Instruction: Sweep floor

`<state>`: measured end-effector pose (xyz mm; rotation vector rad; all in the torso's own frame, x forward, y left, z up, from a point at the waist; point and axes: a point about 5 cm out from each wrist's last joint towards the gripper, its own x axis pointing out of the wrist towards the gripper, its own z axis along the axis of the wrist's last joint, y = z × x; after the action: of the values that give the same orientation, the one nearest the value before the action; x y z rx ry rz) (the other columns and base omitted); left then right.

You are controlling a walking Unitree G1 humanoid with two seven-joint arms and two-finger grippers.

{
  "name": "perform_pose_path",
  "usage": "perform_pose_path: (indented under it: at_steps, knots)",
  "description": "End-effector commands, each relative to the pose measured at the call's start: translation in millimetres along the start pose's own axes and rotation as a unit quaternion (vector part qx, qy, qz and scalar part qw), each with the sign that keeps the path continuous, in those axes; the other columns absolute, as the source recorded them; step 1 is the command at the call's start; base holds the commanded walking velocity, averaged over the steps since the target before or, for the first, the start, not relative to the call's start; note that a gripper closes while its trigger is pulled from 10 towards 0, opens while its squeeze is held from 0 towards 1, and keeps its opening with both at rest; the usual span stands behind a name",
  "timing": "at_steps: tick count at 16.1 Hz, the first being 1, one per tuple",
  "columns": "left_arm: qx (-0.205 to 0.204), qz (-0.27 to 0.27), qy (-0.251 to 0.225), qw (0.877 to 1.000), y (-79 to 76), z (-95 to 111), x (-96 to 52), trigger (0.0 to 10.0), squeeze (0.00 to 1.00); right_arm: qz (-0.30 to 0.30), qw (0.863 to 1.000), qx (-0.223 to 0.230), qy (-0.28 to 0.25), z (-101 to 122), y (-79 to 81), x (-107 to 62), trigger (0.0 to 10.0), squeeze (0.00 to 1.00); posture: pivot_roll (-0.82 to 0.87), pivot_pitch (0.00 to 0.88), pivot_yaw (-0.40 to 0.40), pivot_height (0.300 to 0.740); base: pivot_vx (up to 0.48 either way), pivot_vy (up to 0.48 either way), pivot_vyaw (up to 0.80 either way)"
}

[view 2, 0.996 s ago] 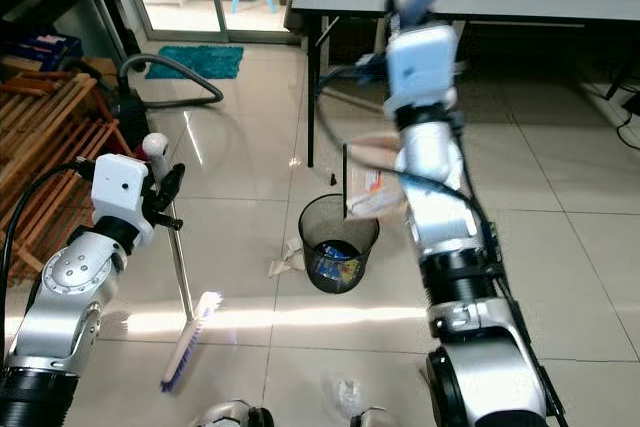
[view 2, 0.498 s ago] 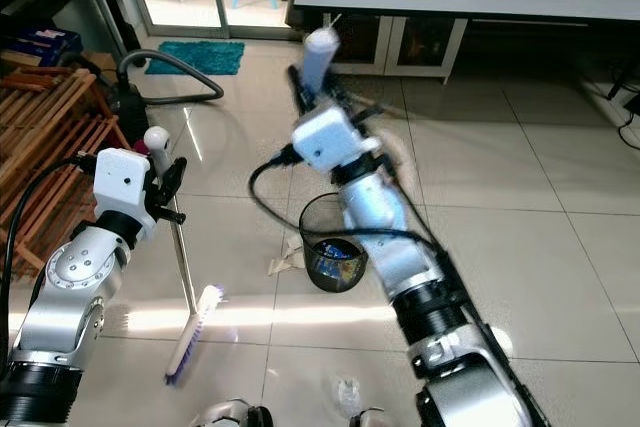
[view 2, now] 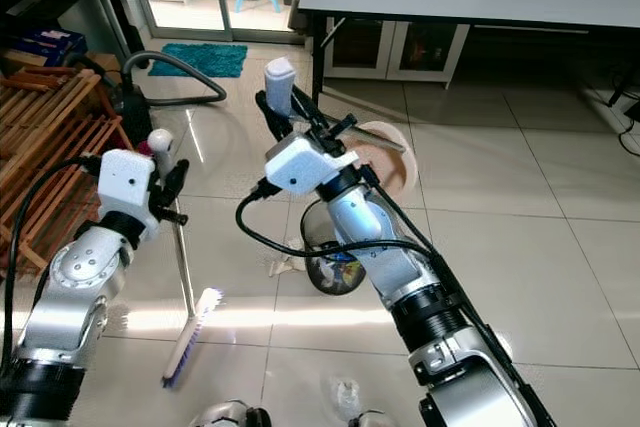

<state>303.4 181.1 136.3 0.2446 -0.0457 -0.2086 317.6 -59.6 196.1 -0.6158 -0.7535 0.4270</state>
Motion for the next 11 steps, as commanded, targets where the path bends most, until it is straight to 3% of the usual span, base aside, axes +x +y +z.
perform_pose_path:
  at_steps: [1, 2, 5, 6, 8, 10, 11]
  knots:
    - [0.016, 0.000, -0.027, 0.999, 1.5, 12, 6.7, 10.0, 0.00, -0.036, 0.998, -0.032, -0.032, 10, -24.0, 11.9, 10.0, 0.00, 0.03, 0.022, 0.032, 0.740, 0.000, 0.000, 0.00]
    - [0.019, -0.004, -0.036, 0.999, 1.9, 17, 10.2, 10.0, 0.00, -0.086, 0.995, -0.032, -0.035, 15, -50.4, 16.5, 10.0, 0.00, 0.03, 0.024, 0.037, 0.740, 0.000, 0.000, 0.00]
    - [0.027, -0.007, -0.055, 0.998, 3.0, 29, 17.9, 10.0, 0.00, -0.149, 0.988, -0.041, -0.029, 19, -91.2, 16.4, 10.0, 0.00, 0.01, 0.022, 0.058, 0.740, 0.000, 0.000, 0.00]
    - [0.026, -0.011, -0.068, 0.997, 1.7, 35, 20.9, 10.0, 0.00, -0.192, 0.981, -0.032, -0.008, 16, -112.0, 8.1, 10.0, 0.00, 0.01, 0.015, 0.068, 0.740, 0.000, 0.000, 0.00]
    - [0.023, -0.015, -0.070, 0.997, 0.4, 34, 22.6, 10.0, 0.00, -0.234, 0.972, -0.019, 0.019, 10, -128.1, -4.8, 10.0, 0.00, 0.00, 0.017, 0.080, 0.740, 0.000, 0.000, 0.00]
    - [0.014, -0.020, -0.067, 0.997, -1.9, 30, 22.4, 10.0, 0.00, -0.257, 0.965, -0.038, 0.039, 7, -143.4, -19.8, 10.0, 0.00, -0.02, 0.033, 0.099, 0.740, 0.000, 0.000, 0.00]
    - [0.003, -0.026, -0.070, 0.997, -6.0, 28, 22.0, 10.0, 0.00, -0.260, 0.961, -0.081, 0.051, 6, -160.1, -33.5, 10.0, 0.00, -0.03, 0.033, 0.100, 0.740, 0.000, 0.000, 0.00]
